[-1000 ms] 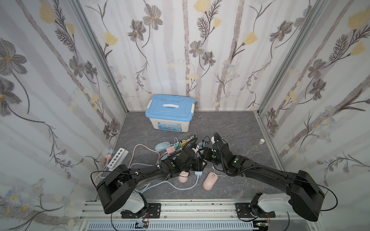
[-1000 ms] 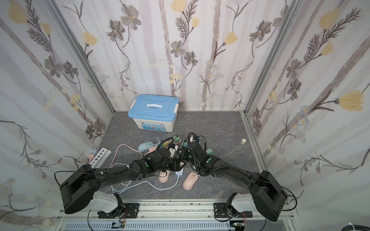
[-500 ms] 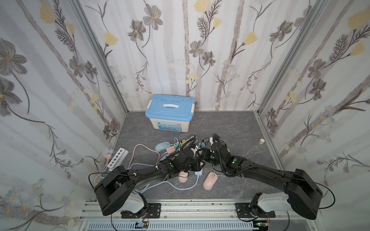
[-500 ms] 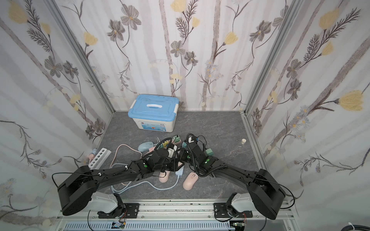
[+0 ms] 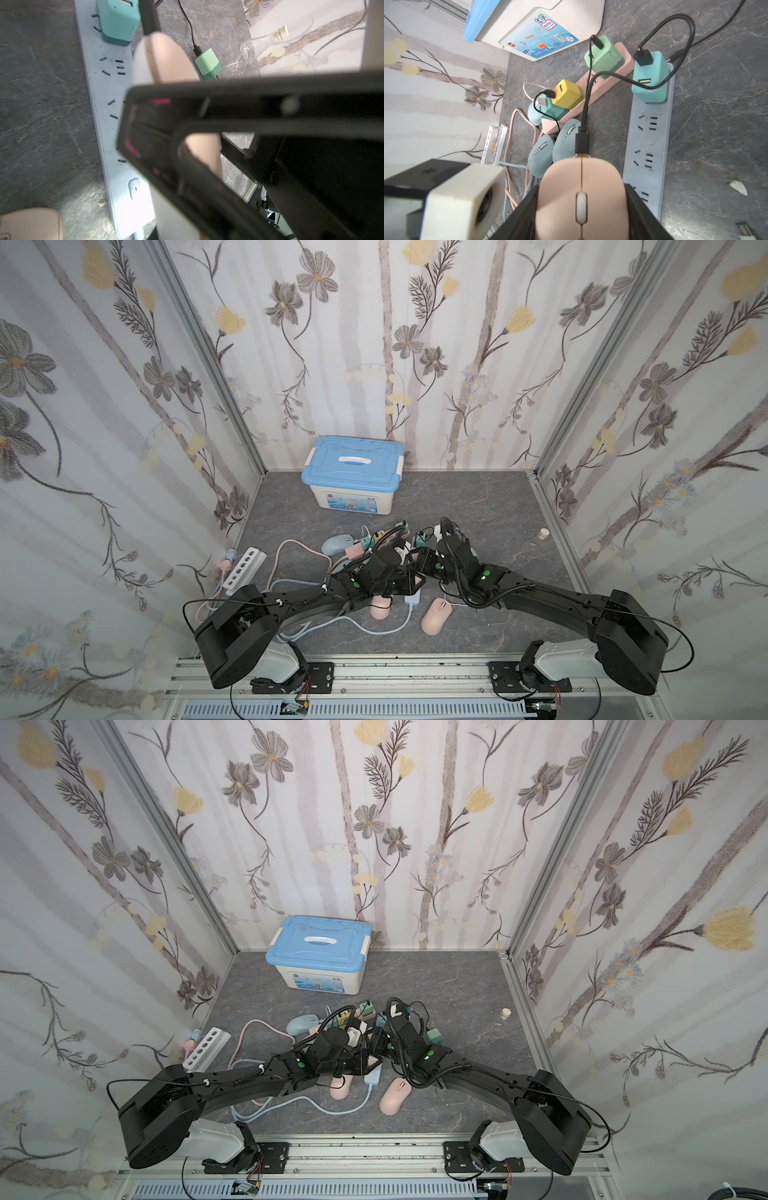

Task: Unplug the wireless mouse
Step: Pick up the mouse from the center of the board.

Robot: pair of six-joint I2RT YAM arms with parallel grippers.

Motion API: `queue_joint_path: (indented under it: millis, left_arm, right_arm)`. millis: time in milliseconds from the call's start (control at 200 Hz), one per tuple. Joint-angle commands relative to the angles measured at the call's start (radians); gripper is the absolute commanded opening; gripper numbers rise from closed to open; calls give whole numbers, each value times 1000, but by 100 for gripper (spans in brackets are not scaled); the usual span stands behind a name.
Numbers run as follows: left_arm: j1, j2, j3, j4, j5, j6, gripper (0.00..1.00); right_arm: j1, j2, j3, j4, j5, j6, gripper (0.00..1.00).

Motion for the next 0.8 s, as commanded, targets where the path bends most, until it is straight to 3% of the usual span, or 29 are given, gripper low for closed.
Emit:
queue_joint_path:
  millis: [0, 260, 500, 664, 794]
  left_arm:
    - [0, -10, -4, 54, 8, 15, 21]
    - [-1, -29, -12, 37, 7, 15, 10]
    - [1, -67, -27, 7, 0, 30, 0]
    - [0, -114, -69, 31, 13, 49, 0]
    - [1, -148, -107, 86, 53, 75, 0]
  right_arm:
    - [1, 1, 2, 57, -31, -10, 63]
    - [-4, -20, 2, 72, -33, -35, 72]
    - [-58, -118, -56, 86, -41, -82, 73]
    - [-147, -174, -131, 200, -157, -115, 70]
    - [-211, -175, -199, 382, -340, -120, 66]
